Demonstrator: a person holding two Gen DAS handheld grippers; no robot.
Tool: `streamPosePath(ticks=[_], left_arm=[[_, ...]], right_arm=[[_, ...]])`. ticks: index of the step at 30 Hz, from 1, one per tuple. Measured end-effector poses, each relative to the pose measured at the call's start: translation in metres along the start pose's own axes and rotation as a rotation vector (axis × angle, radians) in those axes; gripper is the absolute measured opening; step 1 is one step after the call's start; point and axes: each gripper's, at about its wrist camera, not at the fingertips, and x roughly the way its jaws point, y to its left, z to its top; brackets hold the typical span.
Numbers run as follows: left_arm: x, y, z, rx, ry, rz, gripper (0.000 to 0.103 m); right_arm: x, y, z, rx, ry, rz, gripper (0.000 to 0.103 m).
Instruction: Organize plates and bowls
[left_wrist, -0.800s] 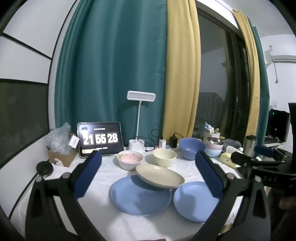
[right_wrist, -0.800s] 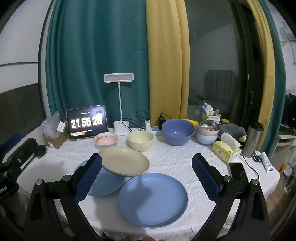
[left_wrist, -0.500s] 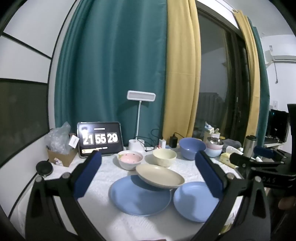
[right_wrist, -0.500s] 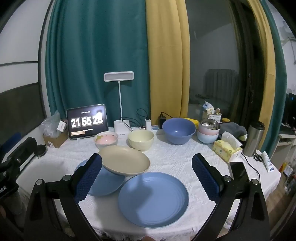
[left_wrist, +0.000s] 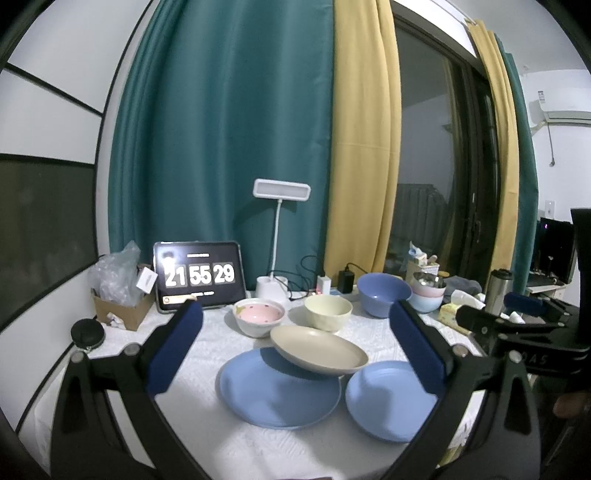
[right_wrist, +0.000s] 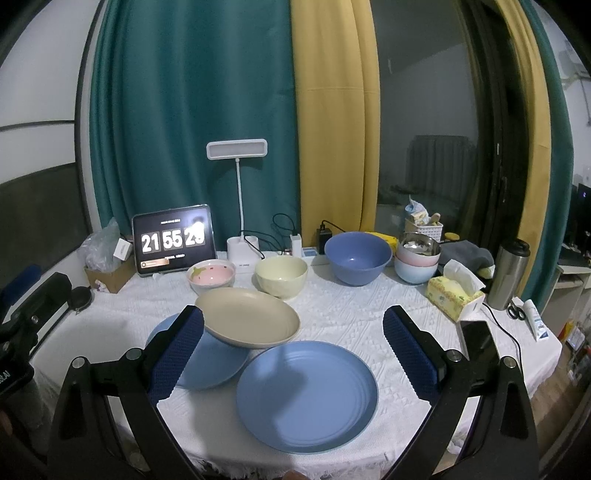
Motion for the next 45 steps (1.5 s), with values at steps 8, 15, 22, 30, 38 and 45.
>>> streamPosePath(ticks=[8, 15, 22, 30, 38, 45], left_arm=[[0.000, 0.000, 0.000, -0.001, 0.001, 0.001, 0.102], [0.000, 0.000, 0.000, 0.000, 0.002, 0.001, 0.102], [0.000, 0.000, 0.000, 0.004, -0.003, 0.002, 0.102], [0.011, -0.003, -0.004, 0.002, 0.016, 0.008, 0.102], [0.033, -0.003, -0.003, 0.008, 0.065, 0.020, 0.102], [0.059, 0.001, -0.005, -0.035, 0.112, 0.015, 0.102]], right_arm=[[0.000, -0.001, 0.001, 0.002, 0.002, 0.001, 0.100], [0.001, 0.000, 0.000, 0.003, 0.002, 0.000, 0.100], [0.003, 0.001, -0.003, 0.005, 0.004, 0.001, 0.100], [0.016, 0.006, -0.011, 0.009, 0.016, 0.004, 0.100], [0.037, -0.008, -0.005, 0.040, 0.057, 0.000, 0.100], [0.058, -0.017, -0.003, 0.054, 0.088, -0.011, 0.100]])
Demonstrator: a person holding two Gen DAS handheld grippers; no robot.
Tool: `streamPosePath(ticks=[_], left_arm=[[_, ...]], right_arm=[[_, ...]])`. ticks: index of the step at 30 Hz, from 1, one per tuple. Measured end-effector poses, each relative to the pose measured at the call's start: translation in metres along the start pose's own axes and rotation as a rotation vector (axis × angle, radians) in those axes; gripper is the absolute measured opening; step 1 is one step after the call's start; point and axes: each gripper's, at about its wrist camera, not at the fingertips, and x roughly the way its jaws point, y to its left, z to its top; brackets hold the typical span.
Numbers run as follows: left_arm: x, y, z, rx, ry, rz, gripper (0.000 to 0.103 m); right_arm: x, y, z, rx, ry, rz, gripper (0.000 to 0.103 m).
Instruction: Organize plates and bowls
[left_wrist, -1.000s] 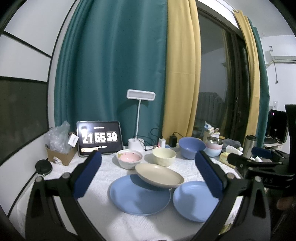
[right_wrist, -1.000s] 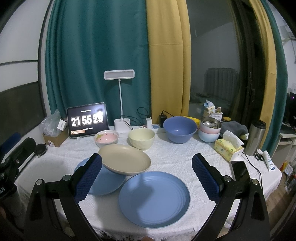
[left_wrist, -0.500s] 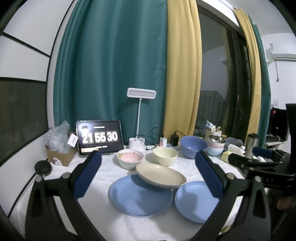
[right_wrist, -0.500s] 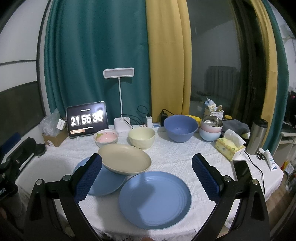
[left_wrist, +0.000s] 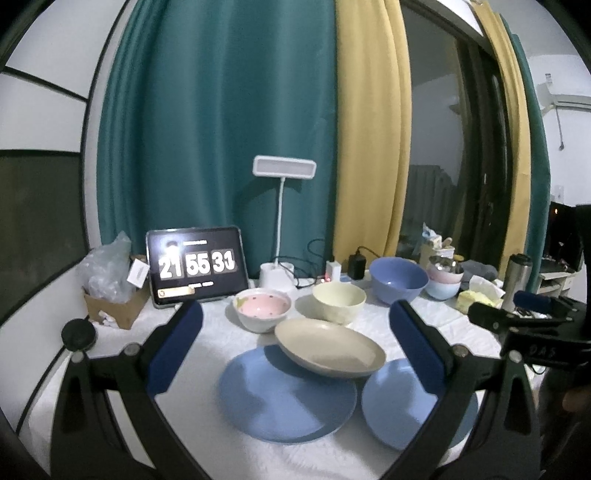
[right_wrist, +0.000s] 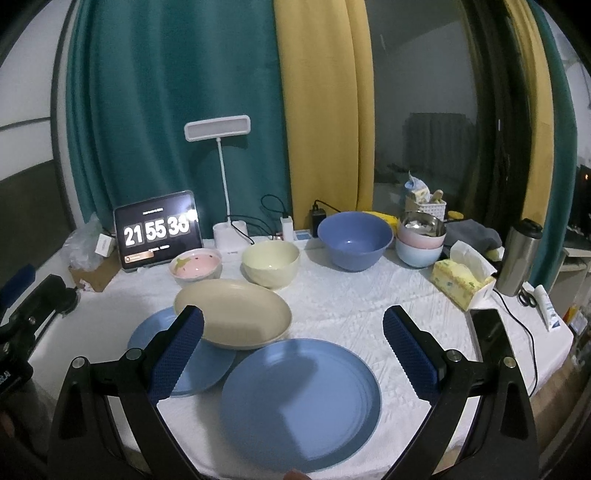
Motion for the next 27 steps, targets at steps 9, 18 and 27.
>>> streamPosePath(ticks=[9, 18, 27], left_arm=[[0.047, 0.003, 0.001, -0.017, 0.023, 0.012, 0.102], [0.103, 0.004, -0.008, -0.031, 0.121, 0.019, 0.101], [0.155, 0.007, -0.025, -0.013, 0.222, 0.028, 0.101]], right_arm=[[0.043, -0.011, 0.008, 0.004, 0.058, -0.005, 0.100], [0.100, -0.020, 0.010, -0.001, 0.145, 0.002, 0.100], [0.153, -0.026, 0.004, 0.029, 0.238, 0.043, 0.099]])
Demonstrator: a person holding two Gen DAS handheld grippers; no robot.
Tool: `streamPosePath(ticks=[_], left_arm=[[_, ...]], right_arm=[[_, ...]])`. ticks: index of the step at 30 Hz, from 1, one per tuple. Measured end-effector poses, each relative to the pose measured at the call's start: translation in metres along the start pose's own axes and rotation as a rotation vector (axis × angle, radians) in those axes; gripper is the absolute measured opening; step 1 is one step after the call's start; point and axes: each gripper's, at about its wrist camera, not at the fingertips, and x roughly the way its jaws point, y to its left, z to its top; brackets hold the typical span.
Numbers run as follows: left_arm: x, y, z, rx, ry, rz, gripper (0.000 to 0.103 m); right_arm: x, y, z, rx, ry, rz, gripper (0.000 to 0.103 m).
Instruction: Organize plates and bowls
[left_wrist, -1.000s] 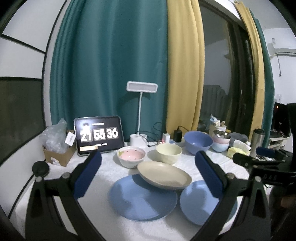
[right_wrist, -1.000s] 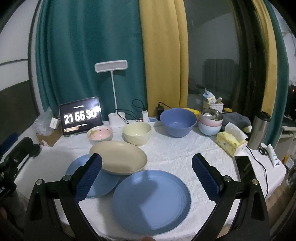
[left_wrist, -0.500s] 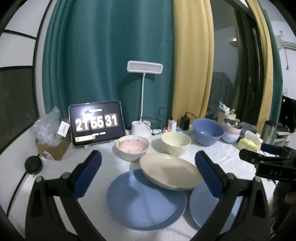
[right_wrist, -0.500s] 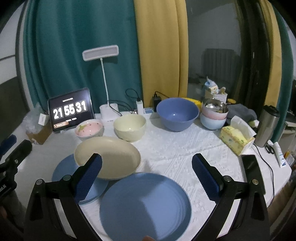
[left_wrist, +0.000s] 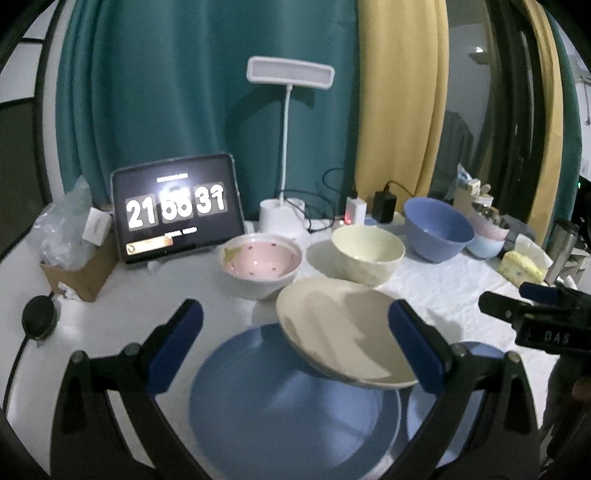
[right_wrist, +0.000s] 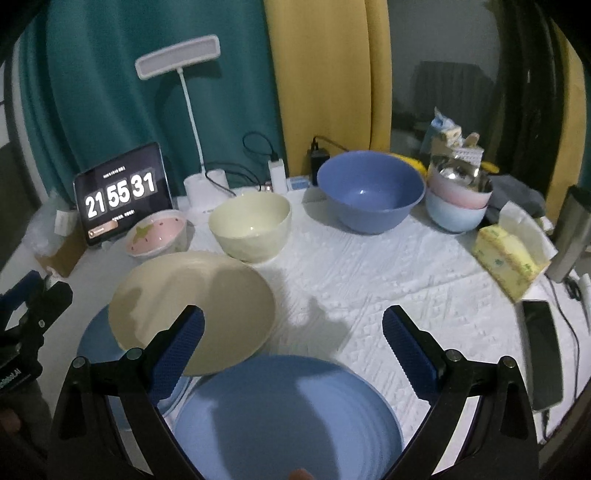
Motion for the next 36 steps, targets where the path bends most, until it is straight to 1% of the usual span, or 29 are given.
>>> streamPosePath(ticks=[4, 6, 7, 8, 11, 13, 15, 17, 18, 20, 25, 29, 32, 34, 36], left_arm=[[0.020, 0.000, -0.004, 0.016, 0.041, 0.000, 0.100], [0.030, -0.001, -0.005, 0.028, 0.060, 0.003, 0.095], [0.033, -0.001, -0.006, 0.035, 0.072, 0.005, 0.089], [0.037, -0.001, -0.007, 0.039, 0.083, 0.007, 0.087], [0.050, -0.001, -0.009, 0.035, 0.106, 0.008, 0.085], [0.057, -0.001, -0.011, 0.036, 0.123, 0.010, 0.084], [0.062, 0.000, -0.012, 0.039, 0.138, 0.014, 0.077], [0.070, 0.000, -0.014, 0.033, 0.164, 0.010, 0.068], [0.073, 0.000, -0.015, 0.032, 0.174, 0.010, 0.066], [0.079, 0.001, -0.016, 0.026, 0.190, 0.009, 0.062], [0.090, 0.003, -0.018, 0.022, 0.218, 0.009, 0.055], [0.096, 0.004, -0.020, 0.014, 0.249, 0.004, 0.051], [0.099, 0.003, -0.020, 0.016, 0.264, -0.002, 0.048], [0.100, 0.001, -0.020, 0.023, 0.268, -0.007, 0.046], [0.101, 0.000, -0.020, 0.031, 0.271, -0.010, 0.044]], right_arm=[[0.019, 0.001, 0.001, -0.008, 0.030, 0.010, 0.094], [0.028, 0.002, 0.002, -0.011, 0.048, 0.022, 0.092], [0.034, 0.002, 0.002, -0.008, 0.059, 0.031, 0.091], [0.039, 0.001, 0.002, -0.004, 0.072, 0.039, 0.089], [0.054, 0.002, 0.001, -0.002, 0.109, 0.052, 0.082], [0.063, 0.003, 0.000, 0.001, 0.130, 0.062, 0.080], [0.073, 0.003, 0.000, 0.004, 0.153, 0.075, 0.076], [0.080, 0.004, -0.001, 0.005, 0.168, 0.083, 0.073], [0.084, 0.005, -0.001, 0.006, 0.177, 0.088, 0.070], [0.091, 0.007, -0.001, 0.005, 0.193, 0.096, 0.066], [0.107, 0.011, -0.001, 0.002, 0.226, 0.116, 0.065], [0.119, 0.012, -0.003, 0.002, 0.261, 0.131, 0.060], [0.126, 0.014, -0.005, -0.001, 0.285, 0.145, 0.060], [0.130, 0.015, -0.006, -0.003, 0.301, 0.159, 0.054], [0.130, 0.015, -0.006, -0.002, 0.298, 0.165, 0.049]])
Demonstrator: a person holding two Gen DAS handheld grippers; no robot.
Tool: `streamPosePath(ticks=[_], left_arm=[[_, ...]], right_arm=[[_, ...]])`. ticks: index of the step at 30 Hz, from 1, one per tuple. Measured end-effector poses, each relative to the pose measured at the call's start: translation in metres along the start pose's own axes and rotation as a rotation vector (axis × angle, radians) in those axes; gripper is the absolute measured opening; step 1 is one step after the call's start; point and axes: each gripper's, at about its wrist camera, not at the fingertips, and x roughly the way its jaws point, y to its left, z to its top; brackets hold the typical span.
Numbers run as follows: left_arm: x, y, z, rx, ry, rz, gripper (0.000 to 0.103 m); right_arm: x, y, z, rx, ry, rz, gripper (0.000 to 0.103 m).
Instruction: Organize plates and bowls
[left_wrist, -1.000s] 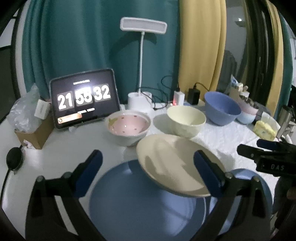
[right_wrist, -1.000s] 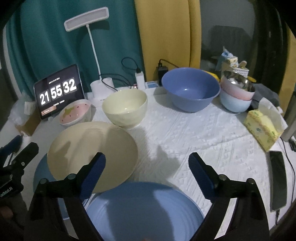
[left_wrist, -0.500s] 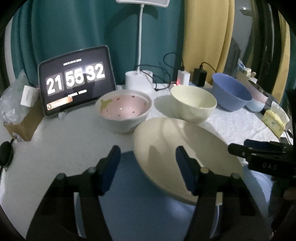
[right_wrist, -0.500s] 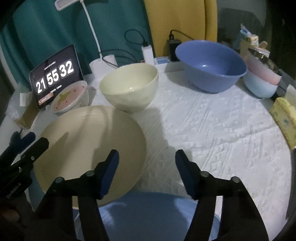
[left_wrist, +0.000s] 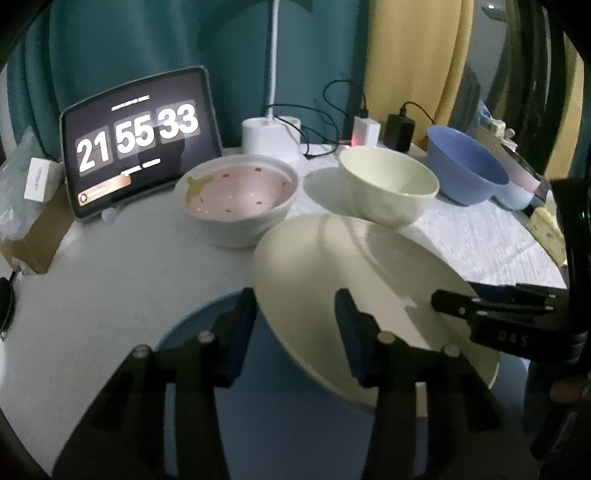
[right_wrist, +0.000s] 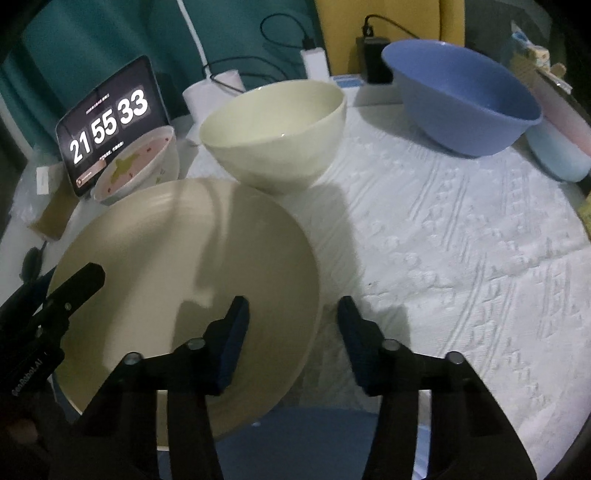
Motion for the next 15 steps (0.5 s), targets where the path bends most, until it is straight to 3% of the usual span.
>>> streamPosePath(ticks=[8, 15], left_arm=[[-0.003, -0.001, -0.002, -0.010, 0.003, -0.002, 0.041], [-0.015, -0.006, -0.003, 0.003, -0.020, -0.011, 0.041]], right_arm=[[-0.005, -0.002, 0.001, -0.001, -0.010, -0.027, 0.025], [-0.022, -0.003, -0.004, 0.006, -0.051, -0.046, 0.025]])
